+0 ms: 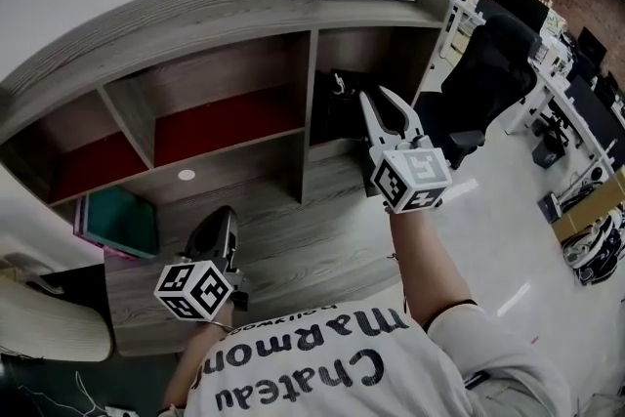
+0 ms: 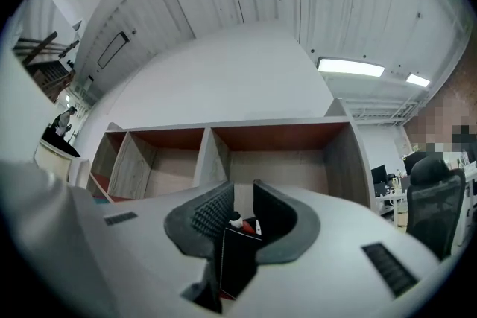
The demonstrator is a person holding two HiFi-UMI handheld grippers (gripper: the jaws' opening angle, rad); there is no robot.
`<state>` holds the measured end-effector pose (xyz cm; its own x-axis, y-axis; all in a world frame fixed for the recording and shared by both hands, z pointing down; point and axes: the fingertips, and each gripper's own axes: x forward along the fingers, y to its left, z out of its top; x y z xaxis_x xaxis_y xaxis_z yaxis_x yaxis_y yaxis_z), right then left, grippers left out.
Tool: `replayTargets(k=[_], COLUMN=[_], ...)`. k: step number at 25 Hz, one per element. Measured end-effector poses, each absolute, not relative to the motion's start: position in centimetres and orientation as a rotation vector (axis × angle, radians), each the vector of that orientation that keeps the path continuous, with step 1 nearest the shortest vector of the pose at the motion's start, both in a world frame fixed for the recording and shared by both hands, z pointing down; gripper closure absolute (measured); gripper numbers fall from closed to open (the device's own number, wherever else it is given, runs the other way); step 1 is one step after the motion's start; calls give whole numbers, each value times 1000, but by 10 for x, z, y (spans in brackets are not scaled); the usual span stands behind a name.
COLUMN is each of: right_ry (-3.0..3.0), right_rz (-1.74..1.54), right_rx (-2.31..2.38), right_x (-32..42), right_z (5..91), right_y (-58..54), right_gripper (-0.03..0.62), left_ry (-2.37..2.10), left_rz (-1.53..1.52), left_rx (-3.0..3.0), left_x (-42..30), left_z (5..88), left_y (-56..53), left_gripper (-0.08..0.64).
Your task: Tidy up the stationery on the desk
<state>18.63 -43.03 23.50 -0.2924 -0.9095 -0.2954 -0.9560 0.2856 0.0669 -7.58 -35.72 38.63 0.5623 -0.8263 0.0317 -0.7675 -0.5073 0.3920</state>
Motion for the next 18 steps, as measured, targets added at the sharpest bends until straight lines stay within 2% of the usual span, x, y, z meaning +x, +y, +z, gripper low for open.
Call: replayTargets(k=[5, 10, 18], right_ry=[2337, 2291, 2297], right_rz=[261, 25, -105], right_rx=[-1756, -1780, -1859], right_x=[172, 163, 127], right_z=[238, 264, 316], right_y=[-406, -386, -341], right_gripper=[518, 518, 524], left_ry=[-1248, -1168, -1006], left_rz=[-221, -207, -116], left_rx=[2477, 2532, 2624], left_x=[-76, -70, -56], left_z=[377, 370, 374], left_y=[-357, -351, -327], left_gripper=[545, 545, 545])
